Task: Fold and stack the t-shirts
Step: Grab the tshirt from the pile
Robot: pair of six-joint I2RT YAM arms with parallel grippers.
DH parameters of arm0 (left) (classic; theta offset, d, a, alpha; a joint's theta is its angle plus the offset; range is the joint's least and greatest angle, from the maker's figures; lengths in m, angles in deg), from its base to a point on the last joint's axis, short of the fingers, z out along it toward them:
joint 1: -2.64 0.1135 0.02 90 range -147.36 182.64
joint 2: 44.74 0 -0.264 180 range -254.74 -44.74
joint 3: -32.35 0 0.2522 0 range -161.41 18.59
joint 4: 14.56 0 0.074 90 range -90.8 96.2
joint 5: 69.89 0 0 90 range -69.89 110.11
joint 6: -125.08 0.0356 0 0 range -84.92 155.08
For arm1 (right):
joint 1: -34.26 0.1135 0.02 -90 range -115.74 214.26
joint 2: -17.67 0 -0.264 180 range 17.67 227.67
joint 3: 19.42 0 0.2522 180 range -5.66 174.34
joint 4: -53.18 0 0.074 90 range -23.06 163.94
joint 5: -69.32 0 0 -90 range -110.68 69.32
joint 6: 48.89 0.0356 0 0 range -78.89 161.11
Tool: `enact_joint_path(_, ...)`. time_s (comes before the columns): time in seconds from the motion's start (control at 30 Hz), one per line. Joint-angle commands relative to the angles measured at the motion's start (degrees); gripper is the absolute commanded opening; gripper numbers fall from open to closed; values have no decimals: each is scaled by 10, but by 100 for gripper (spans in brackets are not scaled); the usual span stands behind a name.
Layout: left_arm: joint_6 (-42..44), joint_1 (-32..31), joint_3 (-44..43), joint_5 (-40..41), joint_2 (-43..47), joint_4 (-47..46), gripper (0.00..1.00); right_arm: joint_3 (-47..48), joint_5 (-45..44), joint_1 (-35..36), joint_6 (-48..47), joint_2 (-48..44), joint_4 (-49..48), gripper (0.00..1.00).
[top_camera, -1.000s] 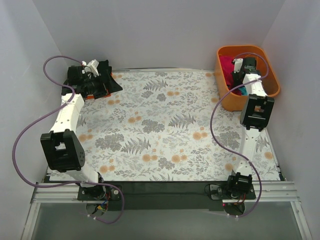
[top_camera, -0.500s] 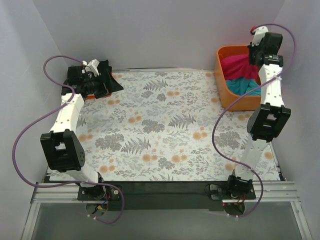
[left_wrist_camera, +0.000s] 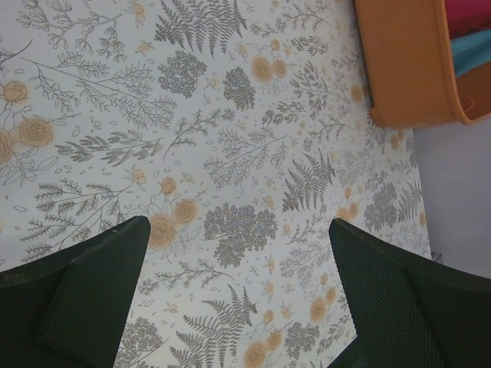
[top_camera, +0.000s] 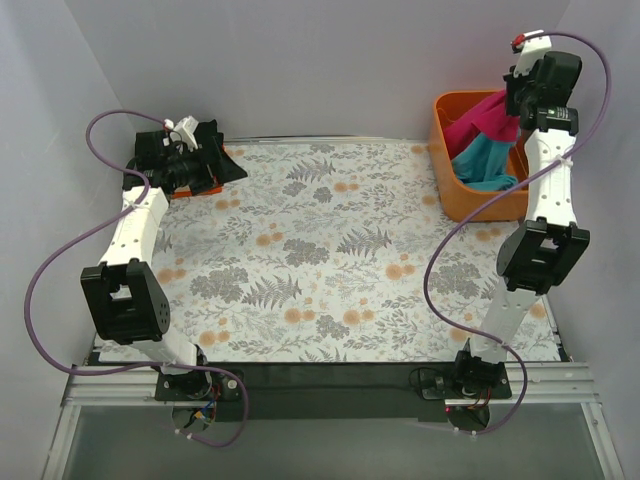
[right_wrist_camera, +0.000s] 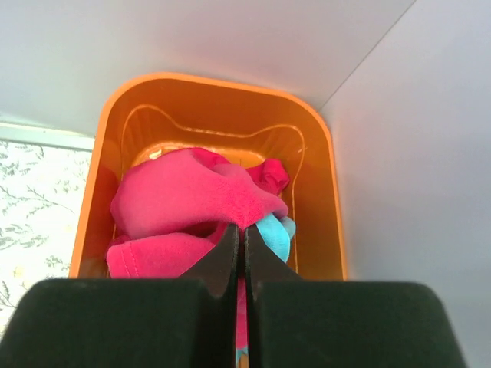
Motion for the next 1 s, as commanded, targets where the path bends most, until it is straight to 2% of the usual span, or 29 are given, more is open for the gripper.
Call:
enact_joint_path(0.0, 3, 0, -11, -11, 33, -7, 98, -39, -8, -3, -9, -11, -20, 1)
enact_joint_path(0.17, 6, 0, -1, -12, 34, -6, 98, -184, 9, -2, -28, -56, -9, 1)
enact_joint_path(0.3, 7, 0, -1, -18, 29, -5, 98, -211, -27, -4, -49, -44, 15, 1)
enact_joint_path(0.33, 7, 0, -1, -18, 28, -5, 98, -206, -30, -5, -53, -29, 23, 13)
enact_joint_path(0.4, 7, 0, -1, -19, 25, -5, 98, -182, -31, -7, -53, -14, 45, 30)
enact_joint_path(0.43, 7, 0, -2, -20, 23, -5, 98, -173, -25, -9, -52, -4, 50, 47)
enact_joint_path(0.53, 5, 0, 1, -21, 19, -7, 98, -146, -3, -9, -41, 11, 55, 62)
enact_joint_path(0.8, 4, 0, 2, -24, 14, -9, 98, -80, 34, -7, -35, 55, 70, 61)
enact_joint_path(0.97, 4, -1, 3, -22, 10, -8, 98, -59, 40, -1, -32, 67, 70, 56)
